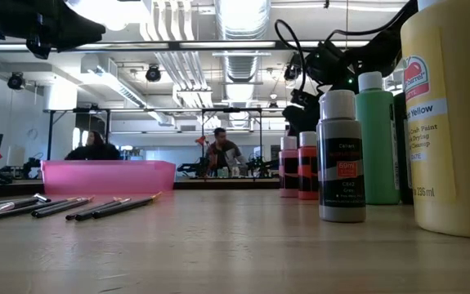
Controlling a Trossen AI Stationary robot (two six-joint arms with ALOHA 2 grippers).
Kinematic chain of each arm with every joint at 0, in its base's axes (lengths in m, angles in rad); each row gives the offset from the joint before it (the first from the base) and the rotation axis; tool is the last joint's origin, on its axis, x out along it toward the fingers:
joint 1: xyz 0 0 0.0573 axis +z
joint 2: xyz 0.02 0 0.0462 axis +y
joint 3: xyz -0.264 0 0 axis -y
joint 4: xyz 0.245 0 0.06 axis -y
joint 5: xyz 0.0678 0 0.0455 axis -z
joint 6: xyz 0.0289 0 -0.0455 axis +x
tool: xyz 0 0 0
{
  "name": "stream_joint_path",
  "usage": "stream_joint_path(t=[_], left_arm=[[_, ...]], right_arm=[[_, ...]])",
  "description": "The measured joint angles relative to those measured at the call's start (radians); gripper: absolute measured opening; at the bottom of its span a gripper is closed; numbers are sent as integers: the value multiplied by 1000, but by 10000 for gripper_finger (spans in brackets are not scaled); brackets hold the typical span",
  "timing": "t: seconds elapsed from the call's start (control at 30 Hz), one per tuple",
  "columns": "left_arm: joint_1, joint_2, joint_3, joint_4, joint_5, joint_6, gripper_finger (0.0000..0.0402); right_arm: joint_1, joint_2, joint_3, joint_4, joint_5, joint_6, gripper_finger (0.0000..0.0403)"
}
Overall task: Pick & Place Paint Supplies
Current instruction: Put the large pink paint bottle into the pink bin
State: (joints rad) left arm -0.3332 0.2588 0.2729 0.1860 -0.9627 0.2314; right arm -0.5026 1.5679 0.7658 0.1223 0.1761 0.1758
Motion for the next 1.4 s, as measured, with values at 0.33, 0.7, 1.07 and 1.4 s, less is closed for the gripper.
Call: stream_joint_path(t=[0.33,0.7,1.07,1.4], left_arm=[[0,0,0,0,0,0,174],[0,0,0,-3,2,-22,174],[1,29,0,-7,92,-23,174],[63,60,0,31,134,-1,174]], right_arm=[[0,0,0,-2,2,-3,206],[0,-3,0,-3,-1,-4,208],[0,-38,7,-7,-41,-23,200],[10,-63,103,4,-339,-39,190]])
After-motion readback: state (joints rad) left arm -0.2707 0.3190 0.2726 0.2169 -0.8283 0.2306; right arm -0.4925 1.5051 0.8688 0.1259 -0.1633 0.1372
